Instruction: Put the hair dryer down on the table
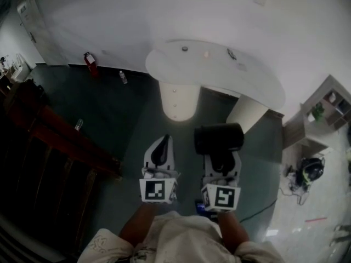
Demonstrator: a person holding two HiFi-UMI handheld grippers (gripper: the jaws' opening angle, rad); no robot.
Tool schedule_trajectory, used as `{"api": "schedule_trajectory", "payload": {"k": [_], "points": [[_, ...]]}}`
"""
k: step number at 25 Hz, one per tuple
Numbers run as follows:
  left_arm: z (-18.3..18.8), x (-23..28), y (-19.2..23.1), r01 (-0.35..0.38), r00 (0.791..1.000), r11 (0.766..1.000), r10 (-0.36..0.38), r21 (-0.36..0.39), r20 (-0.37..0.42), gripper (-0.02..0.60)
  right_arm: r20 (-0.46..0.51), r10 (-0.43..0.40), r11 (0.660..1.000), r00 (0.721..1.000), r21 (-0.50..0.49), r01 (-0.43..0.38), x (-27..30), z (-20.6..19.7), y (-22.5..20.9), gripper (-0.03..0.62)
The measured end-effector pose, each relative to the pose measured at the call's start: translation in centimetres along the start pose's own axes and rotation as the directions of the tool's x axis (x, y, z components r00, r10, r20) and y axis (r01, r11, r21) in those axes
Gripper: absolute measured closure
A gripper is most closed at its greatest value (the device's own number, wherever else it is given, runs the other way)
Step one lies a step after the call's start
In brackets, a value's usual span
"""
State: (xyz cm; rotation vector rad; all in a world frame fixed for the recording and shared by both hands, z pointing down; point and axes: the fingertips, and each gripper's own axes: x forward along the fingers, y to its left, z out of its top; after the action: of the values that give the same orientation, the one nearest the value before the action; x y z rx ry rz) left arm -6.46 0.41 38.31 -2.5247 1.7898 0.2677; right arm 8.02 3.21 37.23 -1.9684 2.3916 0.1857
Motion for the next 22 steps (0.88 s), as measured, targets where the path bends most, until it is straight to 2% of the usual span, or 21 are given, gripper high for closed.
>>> {"api": "schedule_trajectory", "payload": {"k": [11, 22], "points": [[0.2, 6.1, 7.5, 0.016, 1.000, 1.000, -0.016, 0.004, 0.020, 0.586, -0.004, -0.045, 0.999, 0.999, 0.002, 0.045, 9.2, -0.6, 3.0, 0.358], [-1.8, 10.9, 10.5, 0.024, 1.000, 1.000, -0.024, 0.005, -0.007, 0.586, -0.023, -0.052, 0.999, 0.998, 0.005, 0.052, 14.8, -2.5, 3.2, 0.358]]}}
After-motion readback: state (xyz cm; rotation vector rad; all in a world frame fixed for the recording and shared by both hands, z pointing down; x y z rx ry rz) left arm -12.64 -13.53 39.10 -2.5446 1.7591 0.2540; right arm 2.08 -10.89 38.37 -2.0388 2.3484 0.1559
